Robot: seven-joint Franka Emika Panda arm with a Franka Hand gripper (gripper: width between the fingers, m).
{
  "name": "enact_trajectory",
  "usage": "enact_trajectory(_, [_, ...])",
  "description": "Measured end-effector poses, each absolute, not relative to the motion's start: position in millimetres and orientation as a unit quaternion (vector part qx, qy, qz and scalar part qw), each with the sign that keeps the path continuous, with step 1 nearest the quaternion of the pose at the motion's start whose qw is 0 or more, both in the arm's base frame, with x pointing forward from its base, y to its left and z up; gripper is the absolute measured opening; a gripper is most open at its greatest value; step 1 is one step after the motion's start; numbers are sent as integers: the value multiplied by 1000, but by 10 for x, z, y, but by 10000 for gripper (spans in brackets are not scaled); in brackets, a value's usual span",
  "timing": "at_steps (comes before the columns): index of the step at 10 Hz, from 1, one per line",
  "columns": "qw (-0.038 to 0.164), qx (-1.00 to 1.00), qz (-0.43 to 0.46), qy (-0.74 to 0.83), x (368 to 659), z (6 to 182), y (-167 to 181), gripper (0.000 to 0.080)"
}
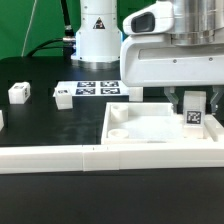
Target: Assemble one leg
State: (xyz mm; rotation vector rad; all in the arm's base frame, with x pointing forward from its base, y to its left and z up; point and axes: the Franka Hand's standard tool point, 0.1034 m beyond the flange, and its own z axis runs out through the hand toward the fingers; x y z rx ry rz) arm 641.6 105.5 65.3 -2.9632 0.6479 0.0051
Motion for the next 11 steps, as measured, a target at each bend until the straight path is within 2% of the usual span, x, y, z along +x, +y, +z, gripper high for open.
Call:
enact_trajectory(2, [46,-949,5,311,6412,653,1007,301])
enact_trajectory(4, [27,-908,1,417,6400,653,902,318])
enact_trajectory(5, [20,-903,0,429,6394,657,862,318])
enact_trajectory(7, [18,-903,-1,429,6392,649,852,321])
enact_trajectory(8, [18,-903,-1,429,6391,647,852,523])
enact_trajectory(9, [18,-903,-1,429,6391,646,852,523])
enact_trajectory(10, [18,-903,0,429,6390,644,852,621])
enact_trajectory(11, [18,-903,0,429,6390,643,851,644])
